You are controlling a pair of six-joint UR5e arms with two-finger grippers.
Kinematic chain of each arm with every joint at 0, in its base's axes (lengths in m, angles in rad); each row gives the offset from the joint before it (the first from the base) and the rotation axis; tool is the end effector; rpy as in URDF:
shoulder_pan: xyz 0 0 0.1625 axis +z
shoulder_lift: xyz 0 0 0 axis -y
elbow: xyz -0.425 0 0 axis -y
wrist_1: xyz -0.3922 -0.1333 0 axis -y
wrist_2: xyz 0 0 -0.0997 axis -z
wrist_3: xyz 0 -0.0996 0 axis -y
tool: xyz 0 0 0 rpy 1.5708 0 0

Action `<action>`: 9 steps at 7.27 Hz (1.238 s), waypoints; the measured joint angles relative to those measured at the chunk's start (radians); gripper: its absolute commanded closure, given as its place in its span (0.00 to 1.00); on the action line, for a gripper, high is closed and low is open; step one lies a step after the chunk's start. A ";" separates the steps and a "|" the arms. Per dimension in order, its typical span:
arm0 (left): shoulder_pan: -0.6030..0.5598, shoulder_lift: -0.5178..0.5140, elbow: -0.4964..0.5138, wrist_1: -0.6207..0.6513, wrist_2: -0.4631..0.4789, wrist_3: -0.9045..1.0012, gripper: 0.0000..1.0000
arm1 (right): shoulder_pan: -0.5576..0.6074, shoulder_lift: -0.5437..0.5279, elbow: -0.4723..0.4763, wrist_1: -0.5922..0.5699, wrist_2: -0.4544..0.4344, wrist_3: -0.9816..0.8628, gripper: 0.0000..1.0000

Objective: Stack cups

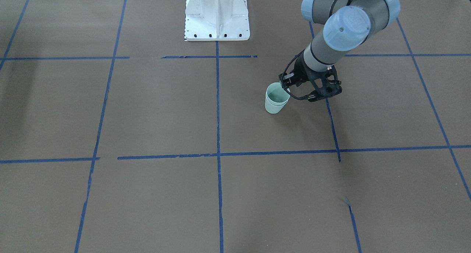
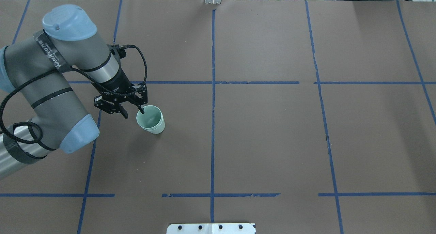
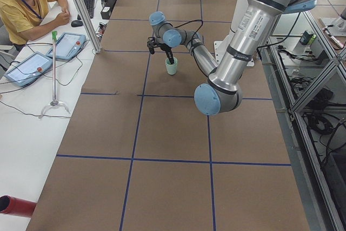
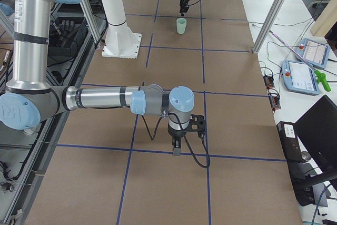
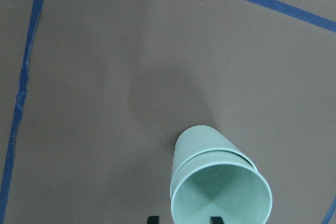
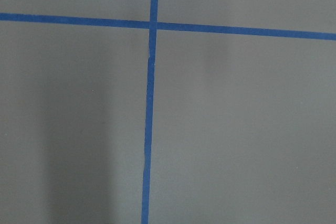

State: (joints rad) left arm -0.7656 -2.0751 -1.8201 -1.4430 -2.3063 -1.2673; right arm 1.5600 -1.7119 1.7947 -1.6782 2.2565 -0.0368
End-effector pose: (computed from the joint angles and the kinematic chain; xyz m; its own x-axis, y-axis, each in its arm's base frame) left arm 0.3976 -0.4744 0.2677 0.6265 -0.2948 -0.7215 0.0453 0.9379 -0.3439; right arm 0.0656 -0.4296 0.6304 0.7732 -0.0296 0.6335 0.0393 0.9992 -0.0013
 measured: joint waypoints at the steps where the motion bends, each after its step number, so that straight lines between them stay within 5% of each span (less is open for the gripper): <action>1: -0.003 0.001 -0.006 0.001 0.000 -0.002 0.00 | 0.000 0.000 0.000 0.000 0.000 0.000 0.00; 5: -0.117 0.129 -0.092 -0.003 0.003 0.197 0.00 | -0.001 0.000 0.000 0.000 0.000 0.000 0.00; 9: -0.458 0.422 -0.086 -0.005 0.001 0.936 0.00 | 0.000 0.000 0.000 0.000 0.000 0.000 0.00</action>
State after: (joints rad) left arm -1.2233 -1.6535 -1.9060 -1.4480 -2.3052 -0.3311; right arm 1.5597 -1.7119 1.7948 -1.6782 2.2565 -0.0368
